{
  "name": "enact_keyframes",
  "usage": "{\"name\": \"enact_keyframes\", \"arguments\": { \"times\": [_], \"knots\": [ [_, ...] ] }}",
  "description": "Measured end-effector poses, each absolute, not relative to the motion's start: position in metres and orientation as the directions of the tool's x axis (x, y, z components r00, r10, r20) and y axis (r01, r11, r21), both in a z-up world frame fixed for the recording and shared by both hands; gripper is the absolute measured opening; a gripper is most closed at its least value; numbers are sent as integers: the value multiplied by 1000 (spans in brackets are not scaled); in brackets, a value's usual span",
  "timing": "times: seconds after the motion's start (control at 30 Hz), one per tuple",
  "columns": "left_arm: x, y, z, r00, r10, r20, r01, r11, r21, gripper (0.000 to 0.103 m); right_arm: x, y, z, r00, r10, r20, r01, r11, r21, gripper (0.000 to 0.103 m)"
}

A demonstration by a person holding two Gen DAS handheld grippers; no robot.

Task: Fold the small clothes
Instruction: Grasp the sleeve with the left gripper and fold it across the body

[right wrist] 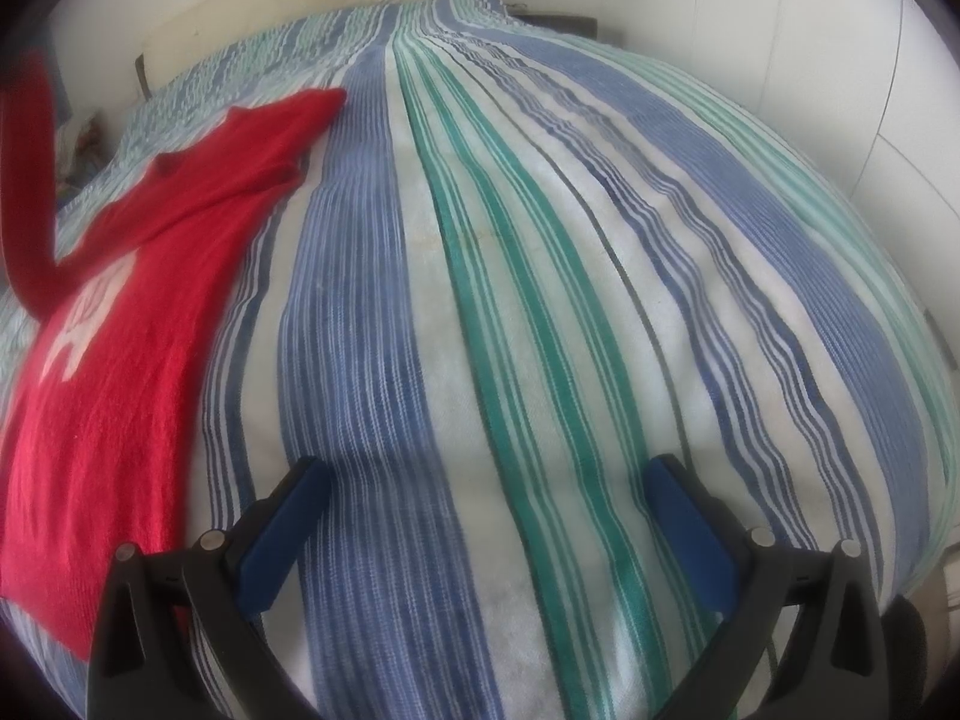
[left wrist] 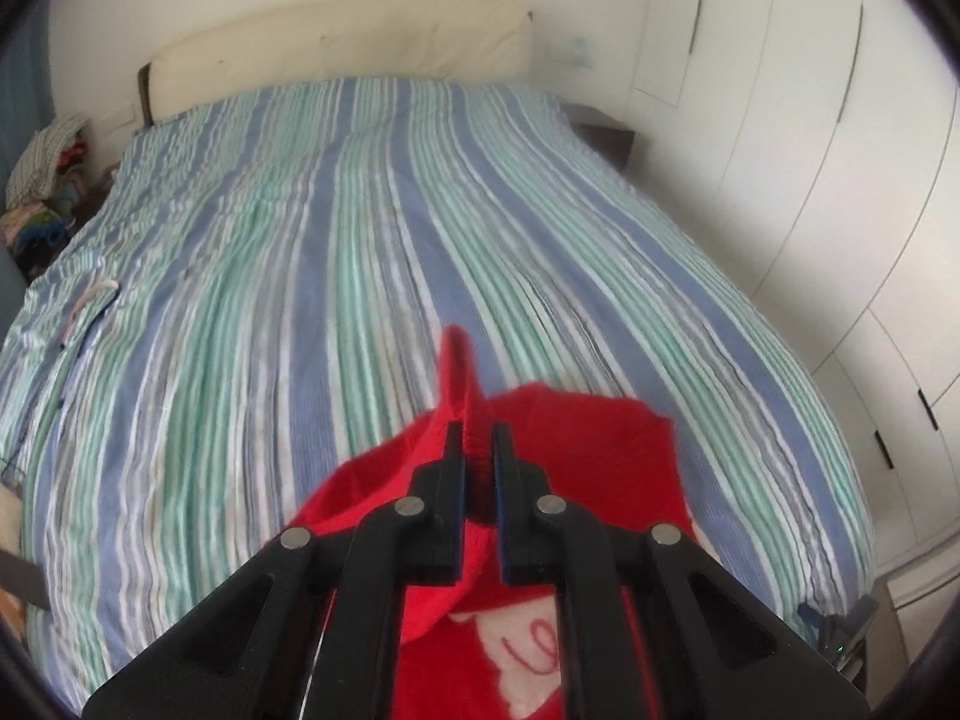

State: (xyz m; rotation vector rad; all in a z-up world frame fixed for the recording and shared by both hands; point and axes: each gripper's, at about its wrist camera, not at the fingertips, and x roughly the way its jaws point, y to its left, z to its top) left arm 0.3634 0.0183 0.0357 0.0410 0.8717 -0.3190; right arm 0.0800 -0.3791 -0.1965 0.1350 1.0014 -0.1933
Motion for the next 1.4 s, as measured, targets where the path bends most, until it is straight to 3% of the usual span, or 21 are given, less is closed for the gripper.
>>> {"name": "enact_keyframes", "arguments": {
  "times": [0.2, 0.27, 0.3, 0.33, 0.4, 0.43, 0.6, 0.8, 0.9, 1.0, 1.07, 1.1, 1.17, 1.23, 1.3, 1.4],
  "knots": [
    [366, -36, -15, 534, -270, -801, 325, 940, -100, 6, 79, -379, -196, 522, -98, -847, 221, 975, 24, 103],
    [365, -54, -30, 486, -293, -823, 361, 925, -116, 12, 80, -379, -196, 522, -97, -848, 219, 975, 23, 103],
    [365, -59, -40, 456, -285, -843, 366, 924, -114, 27, 80, -379, -196, 521, -97, -848, 219, 976, 22, 103],
    [362, -63, -47, 439, -266, -858, 364, 926, -100, 56, 80, -379, -196, 520, -98, -849, 219, 976, 21, 103],
    [352, -61, -51, 460, -271, -846, 385, 919, -85, 81, 81, -379, -196, 519, -98, -849, 218, 976, 21, 103],
    [346, -57, -50, 480, -272, -834, 393, 917, -72, 84, 81, -379, -196, 520, -98, -849, 218, 976, 21, 103],
    [339, 14, -52, 519, -263, -813, 301, 947, -114, 84, 79, -377, -197, 534, -99, -840, 215, 976, 22, 103],
    [306, 116, -93, 538, -168, -826, 164, 982, -93, 84, 72, -376, -198, 550, -100, -829, 215, 976, 25, 103],
    [282, 125, -128, 485, -188, -854, 187, 976, -109, 84, 71, -376, -198, 554, -102, -826, 216, 976, 24, 103],
    [267, 108, -157, 472, -124, -873, 219, 976, -20, 84, 72, -376, -198, 551, -106, -828, 217, 976, 20, 103],
    [268, 98, -174, 477, -70, -876, 202, 979, 32, 78, 74, -376, -198, 545, -109, -831, 218, 976, 15, 103],
    [271, 96, -180, 481, -46, -875, 180, 982, 48, 69, 74, -376, -197, 541, -110, -834, 219, 976, 13, 103],
    [280, 96, -189, 506, -16, -863, 107, 993, 45, 46, 77, -377, -197, 531, -108, -840, 220, 975, 14, 103],
    [282, 112, -188, 555, -24, -832, -3, 1000, -31, 15, 79, -378, -196, 523, -105, -846, 219, 976, 14, 103],
    [281, 127, -194, 557, -42, -830, -96, 989, -114, 4, 82, -379, -196, 514, -104, -851, 218, 976, 13, 103],
    [270, 125, -203, 558, -32, -830, -91, 991, -99, 2, 84, -379, -196, 507, -104, -856, 217, 976, 11, 103]
  ]
}}
